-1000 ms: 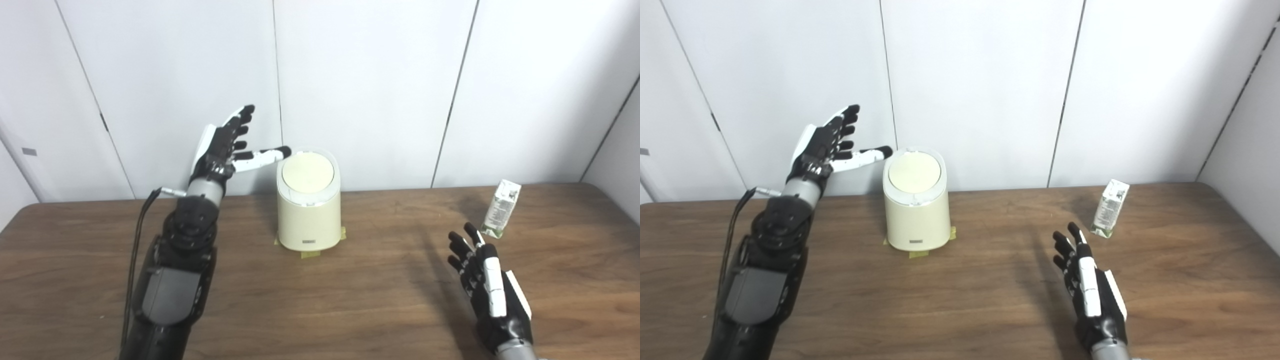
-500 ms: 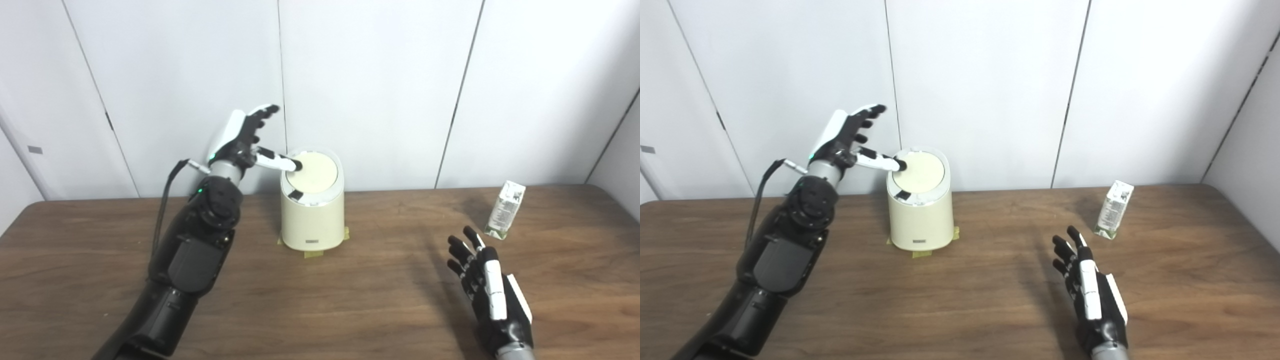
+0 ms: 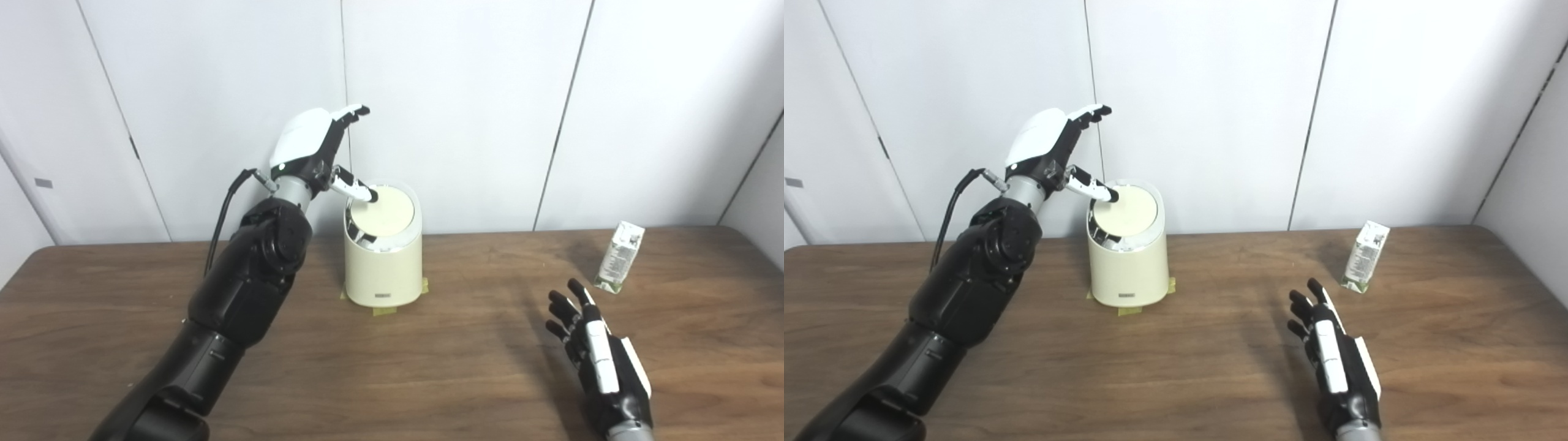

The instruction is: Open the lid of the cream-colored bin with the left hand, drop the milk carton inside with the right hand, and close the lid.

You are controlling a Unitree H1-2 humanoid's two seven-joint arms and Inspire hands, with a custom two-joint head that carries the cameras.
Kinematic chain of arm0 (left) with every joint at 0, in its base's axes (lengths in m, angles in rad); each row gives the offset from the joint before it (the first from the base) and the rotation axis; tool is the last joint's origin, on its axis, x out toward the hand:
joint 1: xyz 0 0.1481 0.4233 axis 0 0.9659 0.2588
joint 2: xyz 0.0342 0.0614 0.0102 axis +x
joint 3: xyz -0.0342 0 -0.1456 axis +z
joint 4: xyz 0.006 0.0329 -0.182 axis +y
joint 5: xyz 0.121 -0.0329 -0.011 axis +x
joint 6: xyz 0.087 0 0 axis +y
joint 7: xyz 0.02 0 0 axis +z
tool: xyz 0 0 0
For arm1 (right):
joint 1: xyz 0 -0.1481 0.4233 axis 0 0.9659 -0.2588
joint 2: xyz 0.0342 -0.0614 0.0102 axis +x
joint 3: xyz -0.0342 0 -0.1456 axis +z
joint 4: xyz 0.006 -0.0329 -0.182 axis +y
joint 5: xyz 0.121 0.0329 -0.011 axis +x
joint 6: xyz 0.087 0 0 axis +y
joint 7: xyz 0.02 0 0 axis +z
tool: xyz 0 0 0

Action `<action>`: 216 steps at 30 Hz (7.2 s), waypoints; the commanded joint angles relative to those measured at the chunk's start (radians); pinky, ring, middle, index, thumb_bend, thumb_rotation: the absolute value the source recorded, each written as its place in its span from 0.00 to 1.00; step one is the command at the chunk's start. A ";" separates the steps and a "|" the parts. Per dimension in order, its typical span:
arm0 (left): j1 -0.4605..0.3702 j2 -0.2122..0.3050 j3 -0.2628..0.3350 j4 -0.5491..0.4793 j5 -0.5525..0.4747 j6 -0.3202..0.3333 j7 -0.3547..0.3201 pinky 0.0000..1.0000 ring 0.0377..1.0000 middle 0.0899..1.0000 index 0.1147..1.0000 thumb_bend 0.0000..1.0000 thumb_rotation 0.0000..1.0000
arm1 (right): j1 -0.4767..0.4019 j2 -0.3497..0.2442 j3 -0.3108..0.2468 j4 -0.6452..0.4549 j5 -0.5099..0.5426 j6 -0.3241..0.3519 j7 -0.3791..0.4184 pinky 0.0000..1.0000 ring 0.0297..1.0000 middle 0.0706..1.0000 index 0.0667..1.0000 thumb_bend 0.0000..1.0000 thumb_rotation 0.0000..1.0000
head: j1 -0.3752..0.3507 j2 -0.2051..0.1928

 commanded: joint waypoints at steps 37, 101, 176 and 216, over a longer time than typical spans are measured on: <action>-0.107 0.012 -0.103 0.001 0.178 -0.081 -0.079 0.83 0.89 0.88 0.90 1.00 0.05 | -0.032 0.013 0.001 -0.066 0.023 0.046 -0.022 0.84 0.89 0.86 0.93 0.62 0.71 | -0.023 0.012; -0.069 0.041 -0.188 0.037 0.334 -0.109 -0.157 0.90 0.88 0.87 0.91 0.99 0.06 | -0.032 0.011 0.007 -0.078 0.033 0.052 -0.030 0.84 0.90 0.87 0.94 0.61 0.69 | -0.040 0.024; 0.221 -0.100 0.321 -0.307 -0.282 0.032 -0.100 0.91 0.95 0.97 0.95 0.54 1.00 | -0.039 0.010 0.005 -0.086 0.045 0.066 -0.032 0.81 0.89 0.85 0.92 0.65 0.66 | -0.025 0.044; 0.676 -0.113 0.478 -0.536 -0.700 0.026 -0.050 0.99 0.97 0.97 1.00 0.53 1.00 | -0.124 -0.141 -0.034 -0.248 -0.385 0.218 -0.140 0.74 0.80 0.81 0.85 0.63 0.40 | -0.268 0.124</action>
